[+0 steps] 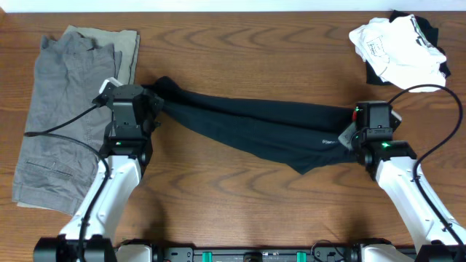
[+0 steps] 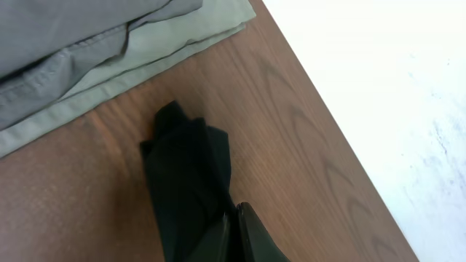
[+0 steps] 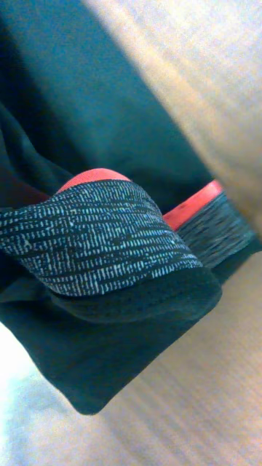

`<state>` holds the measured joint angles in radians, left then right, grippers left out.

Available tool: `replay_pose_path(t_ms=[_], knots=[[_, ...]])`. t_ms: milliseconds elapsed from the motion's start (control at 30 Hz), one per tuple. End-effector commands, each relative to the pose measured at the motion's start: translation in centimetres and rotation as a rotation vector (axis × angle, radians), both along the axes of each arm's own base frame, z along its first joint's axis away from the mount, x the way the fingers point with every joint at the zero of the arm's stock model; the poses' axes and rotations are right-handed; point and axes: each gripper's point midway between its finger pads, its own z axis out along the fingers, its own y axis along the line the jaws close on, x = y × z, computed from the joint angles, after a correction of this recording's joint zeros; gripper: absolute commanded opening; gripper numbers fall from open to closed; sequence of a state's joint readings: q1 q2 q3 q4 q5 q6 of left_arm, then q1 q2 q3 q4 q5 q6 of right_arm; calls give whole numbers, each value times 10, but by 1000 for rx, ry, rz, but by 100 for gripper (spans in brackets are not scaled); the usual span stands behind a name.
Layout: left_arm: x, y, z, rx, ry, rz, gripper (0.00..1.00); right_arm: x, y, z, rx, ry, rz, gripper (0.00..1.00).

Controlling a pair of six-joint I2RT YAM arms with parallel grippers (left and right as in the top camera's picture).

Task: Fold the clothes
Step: 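Lift both ends and pull the pants taut upward toward the table's far edge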

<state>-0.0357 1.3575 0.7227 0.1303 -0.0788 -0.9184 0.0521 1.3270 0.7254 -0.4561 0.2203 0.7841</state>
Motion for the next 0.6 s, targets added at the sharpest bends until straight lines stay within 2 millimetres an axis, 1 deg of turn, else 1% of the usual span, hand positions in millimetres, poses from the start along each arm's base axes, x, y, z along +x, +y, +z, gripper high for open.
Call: replay_pose_path(t_ms=[0,133,300,467,567], knots=[[9,2,1,33,-14,0,6,12,-9,9,-26,-40,29,1],[15,2,-11,37,3,-2,6,21,-14,10,-29,-68,28,1],[20,2,-25,38,20,-2,6,28,-15,2,-31,-66,24,1],[26,7,-19,53,-16,21,6,37,-15,0,-33,-91,27,1],[28,7,-15,52,-35,23,6,44,-15,-5,-34,-101,27,1]])
